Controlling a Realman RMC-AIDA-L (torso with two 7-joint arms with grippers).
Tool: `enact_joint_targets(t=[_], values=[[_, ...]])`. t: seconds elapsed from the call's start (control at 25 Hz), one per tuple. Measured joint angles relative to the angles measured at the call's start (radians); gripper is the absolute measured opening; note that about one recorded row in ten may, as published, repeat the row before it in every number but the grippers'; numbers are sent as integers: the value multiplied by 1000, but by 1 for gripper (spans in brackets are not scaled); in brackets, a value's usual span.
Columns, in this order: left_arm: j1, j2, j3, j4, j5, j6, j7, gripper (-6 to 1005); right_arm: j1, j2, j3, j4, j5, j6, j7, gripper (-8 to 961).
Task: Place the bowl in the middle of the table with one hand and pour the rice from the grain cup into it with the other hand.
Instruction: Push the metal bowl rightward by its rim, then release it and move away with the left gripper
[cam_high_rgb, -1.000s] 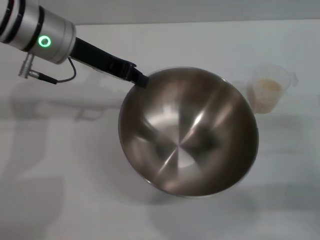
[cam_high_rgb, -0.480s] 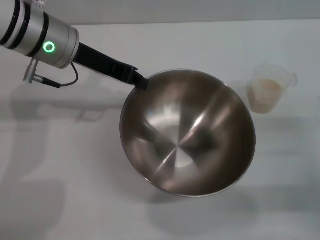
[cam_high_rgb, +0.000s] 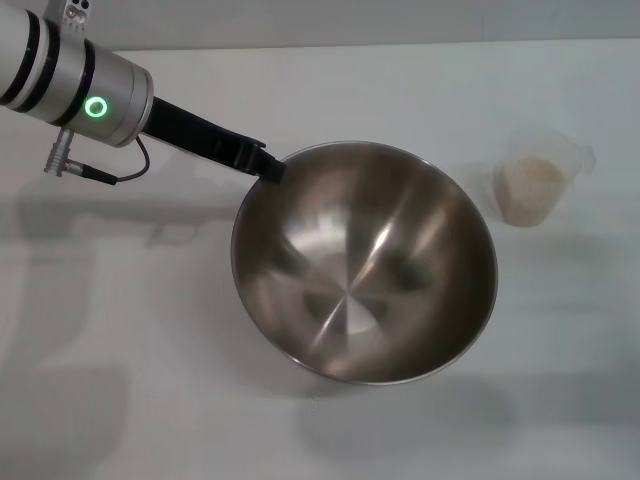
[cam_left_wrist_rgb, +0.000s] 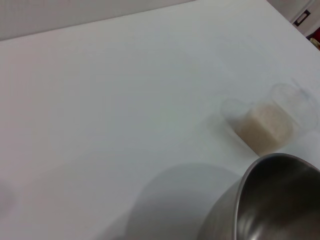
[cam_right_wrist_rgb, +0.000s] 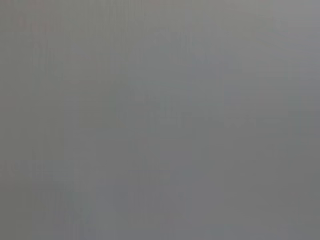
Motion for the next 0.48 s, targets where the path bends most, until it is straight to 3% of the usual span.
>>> enact_joint_targets(t=[0.48], values=[[3, -1, -7, -19, -6, 17, 1, 191, -5, 0, 0, -2, 2, 0, 0, 661]])
